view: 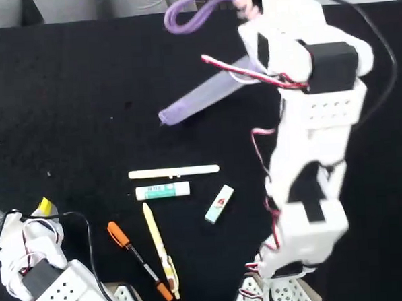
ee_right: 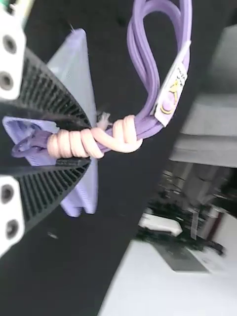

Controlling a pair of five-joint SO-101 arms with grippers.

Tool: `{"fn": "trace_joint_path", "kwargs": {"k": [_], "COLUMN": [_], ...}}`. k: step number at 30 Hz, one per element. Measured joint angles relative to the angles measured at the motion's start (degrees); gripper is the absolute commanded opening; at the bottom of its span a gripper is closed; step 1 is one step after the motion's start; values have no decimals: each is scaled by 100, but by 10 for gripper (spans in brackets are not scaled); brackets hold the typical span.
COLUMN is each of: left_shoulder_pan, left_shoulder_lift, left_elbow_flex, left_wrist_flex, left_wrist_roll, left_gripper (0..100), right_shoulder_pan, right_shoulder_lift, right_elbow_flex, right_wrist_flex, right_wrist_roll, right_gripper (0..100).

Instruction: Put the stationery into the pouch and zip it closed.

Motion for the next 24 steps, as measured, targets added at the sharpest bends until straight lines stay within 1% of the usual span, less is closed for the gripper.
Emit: {"fn": "trace_joint_path", "kwargs": {"k": [8,18,24], "left_shoulder_pan": [0,0,0], "left_shoulder_lift": [0,0,0], "left_elbow_flex": [0,0,0], "left_wrist_flex": [0,0,0], "left_wrist_roll": [0,0,0], "left_gripper": [303,303,304], "right_shoulder_pan": [-97,-1143,-1714], "right_shoulder_lift": [-2013,-4220,-5073], "right_elbow_flex": [3349,7165,8492], "right_wrist_flex": [-105,-1468,-2101], "right_wrist_roll": [0,0,-237], "right_gripper": [11,11,12]}}
